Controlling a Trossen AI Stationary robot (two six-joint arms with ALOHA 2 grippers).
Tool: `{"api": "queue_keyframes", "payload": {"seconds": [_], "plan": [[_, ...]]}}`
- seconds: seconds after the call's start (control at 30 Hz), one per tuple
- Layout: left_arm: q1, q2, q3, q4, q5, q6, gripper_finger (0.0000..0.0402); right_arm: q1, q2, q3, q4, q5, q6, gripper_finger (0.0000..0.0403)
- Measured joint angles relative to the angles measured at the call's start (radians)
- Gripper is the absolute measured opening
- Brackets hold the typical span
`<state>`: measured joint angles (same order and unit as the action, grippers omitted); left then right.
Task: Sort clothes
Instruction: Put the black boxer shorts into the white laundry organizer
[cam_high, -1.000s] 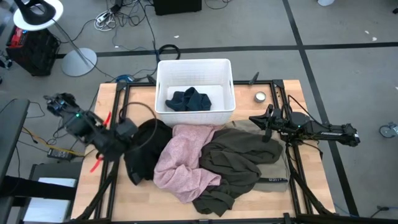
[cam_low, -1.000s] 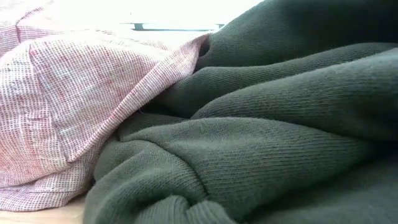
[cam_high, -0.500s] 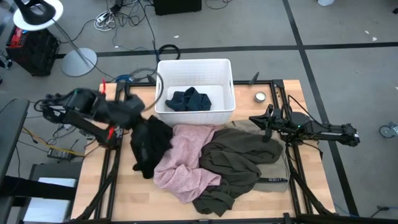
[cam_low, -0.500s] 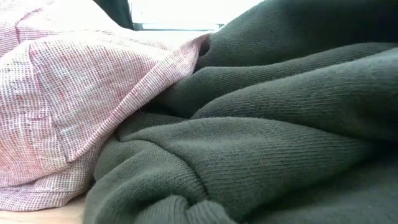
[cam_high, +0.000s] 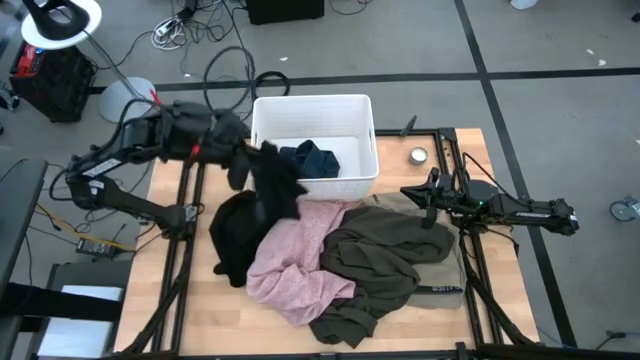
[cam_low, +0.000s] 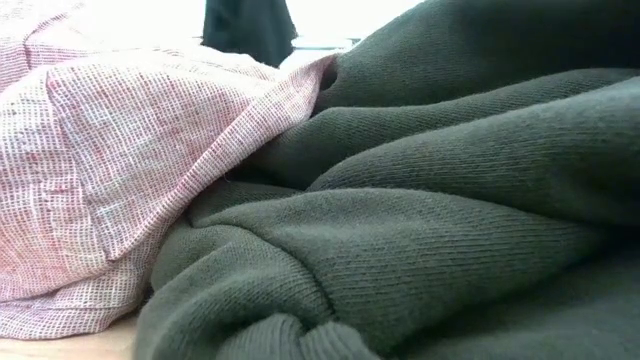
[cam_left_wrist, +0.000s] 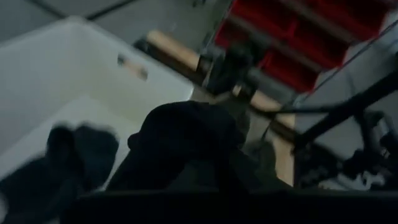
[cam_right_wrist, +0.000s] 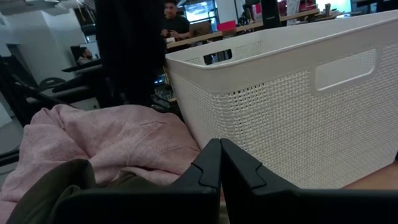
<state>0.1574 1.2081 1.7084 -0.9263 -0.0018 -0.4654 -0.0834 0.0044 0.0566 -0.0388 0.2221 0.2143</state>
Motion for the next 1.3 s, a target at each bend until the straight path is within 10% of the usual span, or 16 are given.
{"api": "queue_keyframes", "payload": {"seconds": [0.63,1.3], "plan": [[0.318,0.173,0.0,0.584,0.278,0.047,0.0002,0.0,0.0,0.0,0.0,0.0,0.0,0.0007],[0.399,0.367,-0.001,0.216,0.295,0.359,0.0003,0.0,0.0,0.0,0.0,0.0,0.0,0.0007]]}}
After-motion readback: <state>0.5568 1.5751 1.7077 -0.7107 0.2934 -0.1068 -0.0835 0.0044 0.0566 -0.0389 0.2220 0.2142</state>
